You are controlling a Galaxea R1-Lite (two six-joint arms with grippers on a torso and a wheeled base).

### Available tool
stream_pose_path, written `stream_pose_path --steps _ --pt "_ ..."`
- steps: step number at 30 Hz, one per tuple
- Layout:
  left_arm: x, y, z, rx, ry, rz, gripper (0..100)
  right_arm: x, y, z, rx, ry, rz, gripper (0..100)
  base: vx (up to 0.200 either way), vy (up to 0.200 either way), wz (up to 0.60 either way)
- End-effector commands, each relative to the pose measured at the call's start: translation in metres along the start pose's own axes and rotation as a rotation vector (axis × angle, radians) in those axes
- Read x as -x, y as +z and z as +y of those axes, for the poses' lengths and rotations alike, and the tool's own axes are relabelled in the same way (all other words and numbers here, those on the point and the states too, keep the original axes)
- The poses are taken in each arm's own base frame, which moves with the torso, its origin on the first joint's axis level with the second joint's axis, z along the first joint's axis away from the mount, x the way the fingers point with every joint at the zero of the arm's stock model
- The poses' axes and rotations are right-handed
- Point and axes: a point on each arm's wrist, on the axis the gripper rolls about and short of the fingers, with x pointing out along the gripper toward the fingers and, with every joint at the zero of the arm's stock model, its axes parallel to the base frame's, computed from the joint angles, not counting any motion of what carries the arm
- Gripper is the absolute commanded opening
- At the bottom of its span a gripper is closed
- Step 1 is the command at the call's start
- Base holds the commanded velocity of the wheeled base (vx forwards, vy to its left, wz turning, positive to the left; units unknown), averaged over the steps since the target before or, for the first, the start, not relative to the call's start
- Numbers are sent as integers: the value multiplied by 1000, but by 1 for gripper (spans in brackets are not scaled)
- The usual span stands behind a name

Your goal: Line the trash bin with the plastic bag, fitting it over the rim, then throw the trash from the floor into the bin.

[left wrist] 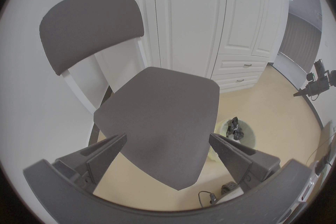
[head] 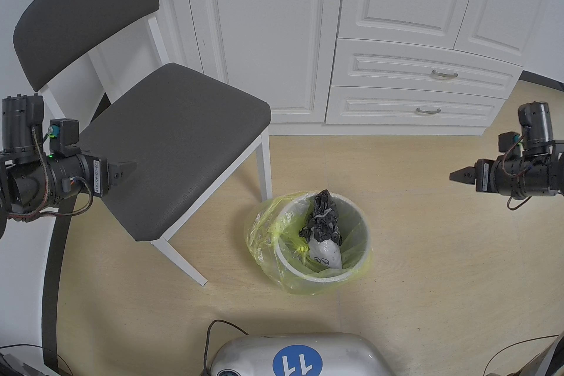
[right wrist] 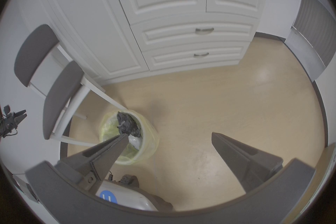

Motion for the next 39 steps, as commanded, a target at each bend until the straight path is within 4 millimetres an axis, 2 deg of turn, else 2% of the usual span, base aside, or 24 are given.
stream_pose_path --steps 1,2,4,5,6,9,10,17,18,23,26,32,35,36,37,39 --pt "31 14 1 5 1 -107 100 60 9 3 3 24 -154 100 0 0 0" --pt "37 16 1 6 3 -127 100 70 8 3 3 28 -176 100 0 0 0" --pt "37 16 1 6 3 -127 100 70 8 3 3 28 -176 100 0 0 0" --pt "54 22 2 7 5 -182 100 96 4 3 4 36 -234 100 0 0 0" --pt "66 26 2 5 7 -224 100 112 1 2 3 39 -277 100 0 0 0" --pt "68 27 2 4 8 -232 100 115 0 2 3 40 -285 100 0 0 0" --pt "89 33 2 -7 -12 -310 100 151 -6 1 3 52 -393 100 0 0 0" --pt "133 37 2 -17 -15 -446 100 202 -12 -2 -6 46 -566 100 0 0 0" --pt "146 37 3 -18 -11 -486 100 215 -13 -3 -8 41 -614 100 0 0 0" --pt "178 37 4 -16 3 -588 100 259 -22 -2 -3 60 -784 100 0 0 0" --pt "195 43 6 -9 19 -648 100 286 -32 -1 3 73 -902 100 0 0 0" --pt "217 52 9 6 90 -723 100 327 -53 -1 10 90 -1049 100 0 0 0" --pt "241 55 10 6 127 -779 100 353 -67 -1 12 105 -1140 100 0 0 0" --pt "241 55 10 6 127 -779 100 353 -67 -1 12 105 -1140 100 0 0 0" --pt "257 53 10 -1 132 -795 100 365 -78 -2 15 114 -1184 100 0 0 0" --pt "270 46 10 -18 142 -789 100 375 -91 -3 17 122 -1221 100 0 0 0"
